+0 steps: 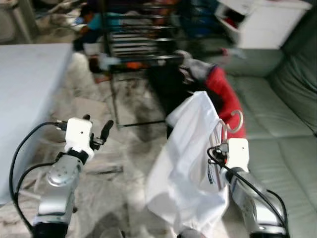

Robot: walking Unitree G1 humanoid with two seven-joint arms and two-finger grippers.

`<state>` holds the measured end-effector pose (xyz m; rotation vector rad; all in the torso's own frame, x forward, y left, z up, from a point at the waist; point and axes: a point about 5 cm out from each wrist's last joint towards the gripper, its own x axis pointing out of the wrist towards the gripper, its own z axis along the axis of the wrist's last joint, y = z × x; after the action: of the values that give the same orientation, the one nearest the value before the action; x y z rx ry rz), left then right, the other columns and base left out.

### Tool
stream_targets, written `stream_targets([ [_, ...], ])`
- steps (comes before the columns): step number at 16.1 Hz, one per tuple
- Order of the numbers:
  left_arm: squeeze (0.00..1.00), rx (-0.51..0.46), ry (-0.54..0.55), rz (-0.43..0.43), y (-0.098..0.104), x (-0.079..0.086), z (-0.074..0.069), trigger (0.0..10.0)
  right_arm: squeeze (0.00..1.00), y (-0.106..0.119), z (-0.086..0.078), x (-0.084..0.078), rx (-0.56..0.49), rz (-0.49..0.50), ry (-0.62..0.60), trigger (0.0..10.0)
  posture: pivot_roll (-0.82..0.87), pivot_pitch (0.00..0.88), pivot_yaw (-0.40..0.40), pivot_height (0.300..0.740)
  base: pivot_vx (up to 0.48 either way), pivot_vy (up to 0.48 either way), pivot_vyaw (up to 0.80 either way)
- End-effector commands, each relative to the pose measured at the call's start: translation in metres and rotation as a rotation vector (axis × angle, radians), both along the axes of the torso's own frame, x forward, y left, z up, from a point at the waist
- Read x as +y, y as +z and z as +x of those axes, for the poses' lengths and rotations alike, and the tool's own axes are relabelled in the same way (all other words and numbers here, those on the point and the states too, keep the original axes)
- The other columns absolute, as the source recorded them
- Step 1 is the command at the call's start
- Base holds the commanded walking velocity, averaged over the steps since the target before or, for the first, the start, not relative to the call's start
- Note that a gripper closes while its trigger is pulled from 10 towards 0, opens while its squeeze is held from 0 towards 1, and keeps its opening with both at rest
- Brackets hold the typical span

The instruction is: Hang hanger

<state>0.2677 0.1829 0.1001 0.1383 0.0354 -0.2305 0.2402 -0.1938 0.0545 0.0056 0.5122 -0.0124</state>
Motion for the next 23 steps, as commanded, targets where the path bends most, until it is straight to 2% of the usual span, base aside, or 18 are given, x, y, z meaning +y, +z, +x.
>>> stream_targets([
  [1,0.00,0.003,0.005,0.001,-0.001,0.002,-0.003,10.0,0.00,0.016,0.003,-0.004,-0.080,-0.028,0.006,10.0,-0.04,0.000,-0.032,0.740,0.000,-0.330,0.00],
  [4,0.00,0.020,0.015,-0.007,-0.006,0.004,-0.006,10.0,0.00,0.017,-0.003,-0.005,-0.104,-0.043,0.021,10.0,-0.05,0.000,-0.029,0.740,0.000,-0.334,0.00],
  [7,0.00,0.021,0.013,-0.008,-0.007,0.002,-0.004,10.0,0.00,0.022,-0.007,-0.011,-0.138,-0.085,-0.016,10.0,-0.06,0.000,-0.030,0.740,0.000,-0.330,0.00],
  [8,0.00,0.019,0.019,-0.019,-0.006,0.002,-0.003,10.0,0.00,0.027,-0.010,-0.019,-0.176,-0.114,-0.089,10.0,-0.06,0.000,-0.028,0.740,0.000,0.000,0.00],
  [10,0.00,0.021,0.032,-0.028,-0.006,0.004,-0.001,10.0,0.00,0.035,-0.016,-0.027,-0.230,-0.166,-0.162,10.0,-0.07,0.000,-0.029,0.740,0.000,0.000,0.00],
  [13,0.00,0.042,0.050,-0.037,-0.011,0.008,0.003,10.0,0.00,0.034,-0.018,-0.026,-0.229,-0.160,-0.154,10.0,-0.09,0.000,-0.027,0.740,0.000,0.000,0.00],
  [16,0.00,0.042,0.025,-0.044,-0.007,0.005,0.011,10.0,0.00,0.036,-0.011,-0.029,-0.255,-0.176,-0.200,10.0,-0.10,0.000,0.007,0.740,0.000,0.480,0.00],
  [18,0.00,0.021,0.033,-0.041,0.000,0.007,0.017,10.0,0.00,0.038,-0.006,-0.025,-0.266,-0.169,-0.209,10.0,-0.09,0.000,0.008,0.740,0.000,0.480,-0.23],
  [23,0.00,0.035,0.036,-0.026,-0.004,0.009,0.012,10.0,0.00,0.036,-0.003,-0.020,-0.259,-0.159,-0.191,10.0,-0.07,0.005,-0.004,0.740,0.000,0.480,-0.73],
])
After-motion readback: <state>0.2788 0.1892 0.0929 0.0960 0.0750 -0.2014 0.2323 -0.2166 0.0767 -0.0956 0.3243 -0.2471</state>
